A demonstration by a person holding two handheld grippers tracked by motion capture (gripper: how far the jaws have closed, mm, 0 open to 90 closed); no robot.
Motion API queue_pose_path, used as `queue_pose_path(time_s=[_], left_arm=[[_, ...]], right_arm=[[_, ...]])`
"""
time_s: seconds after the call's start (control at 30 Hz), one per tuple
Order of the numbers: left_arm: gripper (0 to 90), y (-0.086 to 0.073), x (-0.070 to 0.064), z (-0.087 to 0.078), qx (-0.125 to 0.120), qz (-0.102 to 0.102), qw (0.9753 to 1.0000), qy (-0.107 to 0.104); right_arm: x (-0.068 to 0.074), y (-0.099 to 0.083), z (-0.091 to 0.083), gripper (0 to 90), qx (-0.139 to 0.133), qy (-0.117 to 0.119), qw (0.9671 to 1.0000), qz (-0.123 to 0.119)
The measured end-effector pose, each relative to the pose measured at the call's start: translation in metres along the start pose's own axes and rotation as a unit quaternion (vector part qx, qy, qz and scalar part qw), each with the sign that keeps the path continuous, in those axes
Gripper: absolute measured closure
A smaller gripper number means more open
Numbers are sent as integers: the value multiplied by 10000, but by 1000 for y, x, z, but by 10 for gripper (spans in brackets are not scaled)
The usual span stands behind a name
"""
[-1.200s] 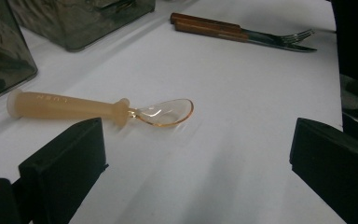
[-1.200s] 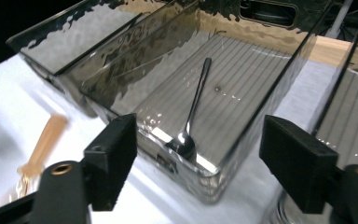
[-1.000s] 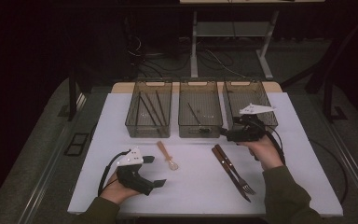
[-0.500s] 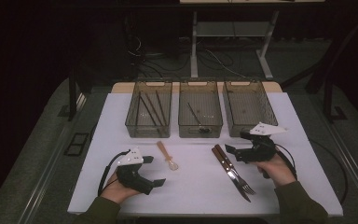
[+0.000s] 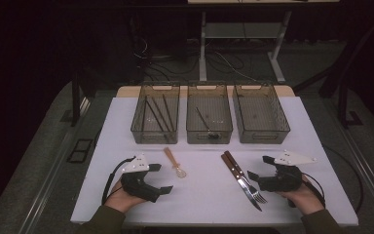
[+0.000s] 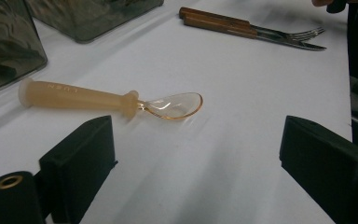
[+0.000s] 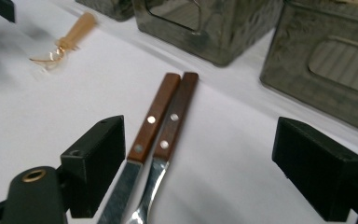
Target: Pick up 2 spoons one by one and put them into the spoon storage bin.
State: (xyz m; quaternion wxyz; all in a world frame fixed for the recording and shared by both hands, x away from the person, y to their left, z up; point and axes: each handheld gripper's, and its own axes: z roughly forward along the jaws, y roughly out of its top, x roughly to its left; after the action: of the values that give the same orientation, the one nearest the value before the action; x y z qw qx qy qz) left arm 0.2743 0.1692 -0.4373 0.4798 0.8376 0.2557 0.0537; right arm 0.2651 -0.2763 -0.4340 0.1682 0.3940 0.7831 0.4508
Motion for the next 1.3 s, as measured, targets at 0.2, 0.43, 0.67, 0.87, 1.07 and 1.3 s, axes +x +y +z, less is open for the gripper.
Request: queue_pose_path(time_s=[0.2,0.43,0.67,0.87,1.07,1.3], left_arm=[[155,1,2,0,53,-95,9999,63],[433,8,7,-1,64,-30,9999,153],[787,23,22,6,133,-34,9993,344],[899,30,33,16,291,-40,9988,398],[899,37,39,29,378,-14,9984,421],[900,43,46,45,597,4,9971,467]], right_arm=[[2,-10,-8,168,-129,67,9999,-10],[4,-11,-4,168,-13,183,9998,-114],[1,-11,0,168,51,126,9999,-76],[1,-11,1,168,72,121,9999,-80],[0,-12,-1,168,49,102,9999,-29],[1,-11,-1,168,69,95,9999,-47]])
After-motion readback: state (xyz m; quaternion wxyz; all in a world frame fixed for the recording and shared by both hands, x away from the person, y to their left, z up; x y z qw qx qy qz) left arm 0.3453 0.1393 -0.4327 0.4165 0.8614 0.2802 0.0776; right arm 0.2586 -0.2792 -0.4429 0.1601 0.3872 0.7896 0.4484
